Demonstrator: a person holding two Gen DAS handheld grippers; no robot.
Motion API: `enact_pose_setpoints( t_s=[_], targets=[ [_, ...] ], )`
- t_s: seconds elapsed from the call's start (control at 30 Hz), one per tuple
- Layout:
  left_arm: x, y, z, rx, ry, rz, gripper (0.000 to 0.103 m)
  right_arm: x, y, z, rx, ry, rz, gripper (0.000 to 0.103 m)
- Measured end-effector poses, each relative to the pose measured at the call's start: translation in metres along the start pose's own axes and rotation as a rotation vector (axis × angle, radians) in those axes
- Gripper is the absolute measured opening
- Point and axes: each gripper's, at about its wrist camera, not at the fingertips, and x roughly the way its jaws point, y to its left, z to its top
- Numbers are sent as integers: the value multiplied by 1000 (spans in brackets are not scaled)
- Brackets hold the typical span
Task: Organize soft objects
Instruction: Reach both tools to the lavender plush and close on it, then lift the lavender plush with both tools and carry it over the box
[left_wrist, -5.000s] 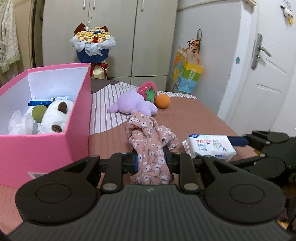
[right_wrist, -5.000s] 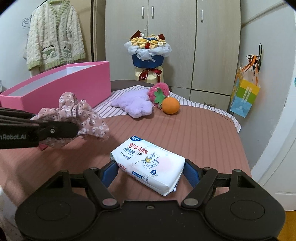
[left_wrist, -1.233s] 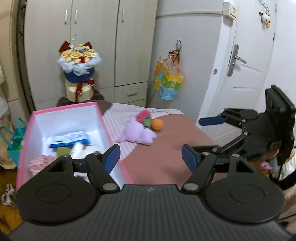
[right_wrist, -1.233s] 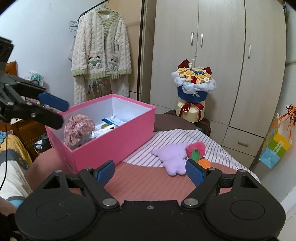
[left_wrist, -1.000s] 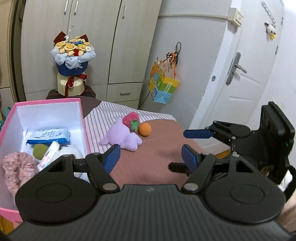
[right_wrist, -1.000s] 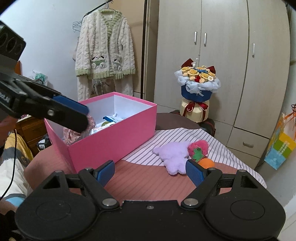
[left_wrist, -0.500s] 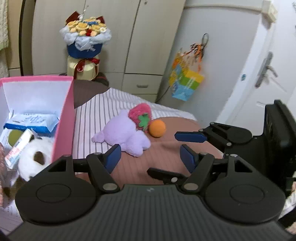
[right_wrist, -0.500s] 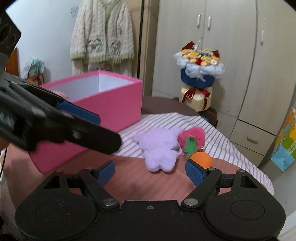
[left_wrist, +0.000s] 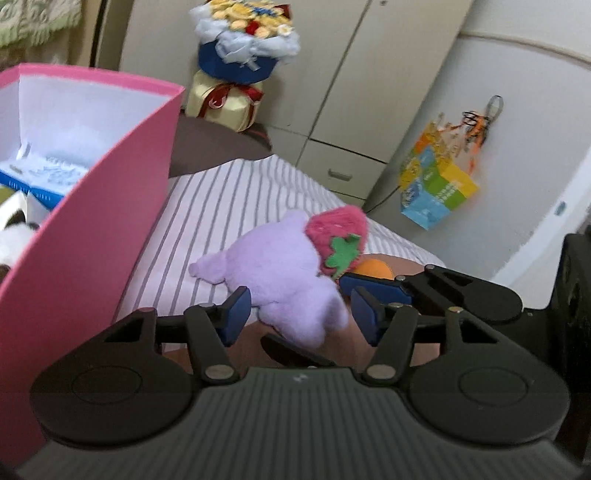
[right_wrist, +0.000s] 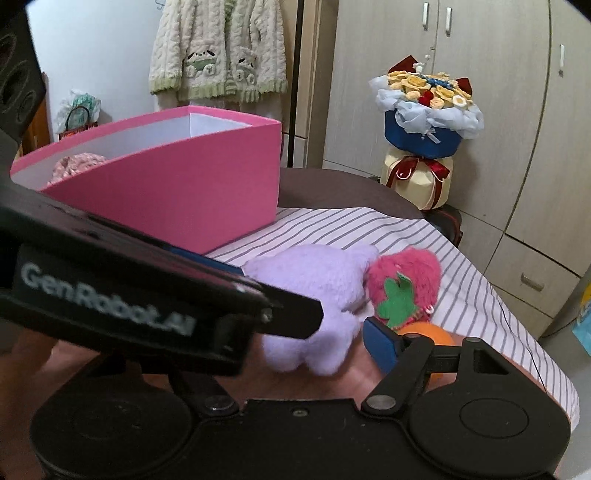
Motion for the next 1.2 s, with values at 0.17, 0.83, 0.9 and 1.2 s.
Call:
enact_pose_setpoints(
  t_s=[0.17, 0.83, 0.9, 1.2],
  targets=[
    [10, 4, 2, -36, 4, 11, 56, 19, -4, 2, 2, 21, -6, 74],
    [8, 11, 3, -85, 39, 37, 55, 10, 5, -9, 147, -26, 15, 53],
    [4, 10, 2, -90, 48, 36, 60, 6, 8, -10, 146, -31, 22, 53],
    [-14, 3, -11, -79, 68, 17, 67, -15, 28, -18, 142, -42, -3, 53]
  ],
)
